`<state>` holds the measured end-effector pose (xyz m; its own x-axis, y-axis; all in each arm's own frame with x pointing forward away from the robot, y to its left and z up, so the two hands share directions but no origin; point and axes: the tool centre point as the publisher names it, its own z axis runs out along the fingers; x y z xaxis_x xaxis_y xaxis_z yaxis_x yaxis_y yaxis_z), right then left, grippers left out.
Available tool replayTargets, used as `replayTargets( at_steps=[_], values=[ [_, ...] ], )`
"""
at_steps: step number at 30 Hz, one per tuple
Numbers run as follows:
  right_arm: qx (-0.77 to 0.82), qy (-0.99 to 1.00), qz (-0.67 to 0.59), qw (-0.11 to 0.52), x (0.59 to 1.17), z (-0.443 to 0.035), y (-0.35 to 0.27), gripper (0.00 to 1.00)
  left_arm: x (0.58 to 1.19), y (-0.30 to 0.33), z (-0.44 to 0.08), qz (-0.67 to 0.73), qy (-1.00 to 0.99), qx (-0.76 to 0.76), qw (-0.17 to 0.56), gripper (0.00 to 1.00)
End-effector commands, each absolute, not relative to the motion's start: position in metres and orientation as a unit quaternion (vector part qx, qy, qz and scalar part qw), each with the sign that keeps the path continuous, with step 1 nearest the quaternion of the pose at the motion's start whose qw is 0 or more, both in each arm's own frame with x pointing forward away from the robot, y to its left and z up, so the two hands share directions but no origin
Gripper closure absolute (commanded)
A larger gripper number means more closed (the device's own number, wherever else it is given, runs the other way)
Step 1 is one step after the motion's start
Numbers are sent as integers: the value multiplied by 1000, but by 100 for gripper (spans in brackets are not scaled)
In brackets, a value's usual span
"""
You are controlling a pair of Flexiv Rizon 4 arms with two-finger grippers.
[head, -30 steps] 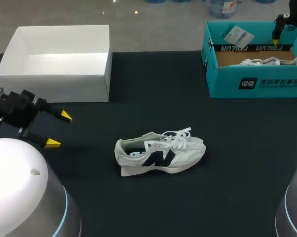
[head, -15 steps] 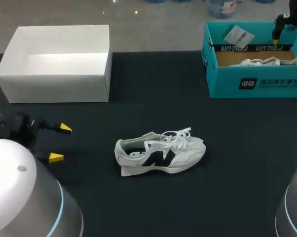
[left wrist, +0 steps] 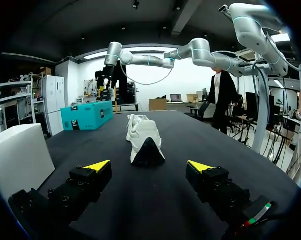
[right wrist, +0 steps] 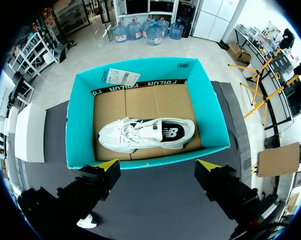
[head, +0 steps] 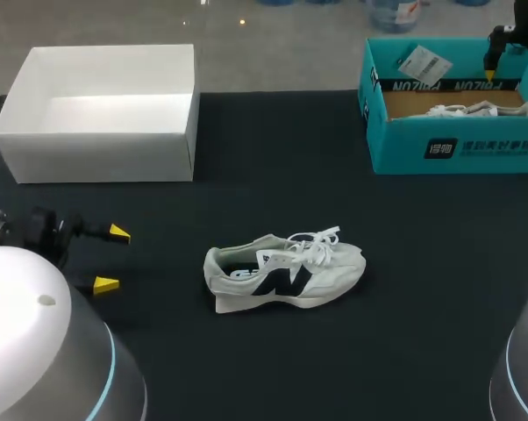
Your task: Take the shoe out of the shoebox, open the shoe tongue, remove and reinsert the insole, then place the shoe into the shoebox
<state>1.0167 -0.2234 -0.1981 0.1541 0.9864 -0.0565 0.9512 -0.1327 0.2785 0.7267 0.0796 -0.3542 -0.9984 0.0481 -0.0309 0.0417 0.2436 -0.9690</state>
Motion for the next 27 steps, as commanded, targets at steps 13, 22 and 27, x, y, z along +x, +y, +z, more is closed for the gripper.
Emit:
replayTargets(
  at_steps=[13,22,27],
  values=[
    [749,647,71,125,1017,-198,-223,0,723,71,-355,616,-787,-27,2,0],
    [749,647,71,125,1017,-198,-223,0,722,62,-357,619,-786,1,-12,0],
    [749,647,71,125,1017,-198,-223,0,719,58,-356,620,-785,14,-10,0]
  ],
)
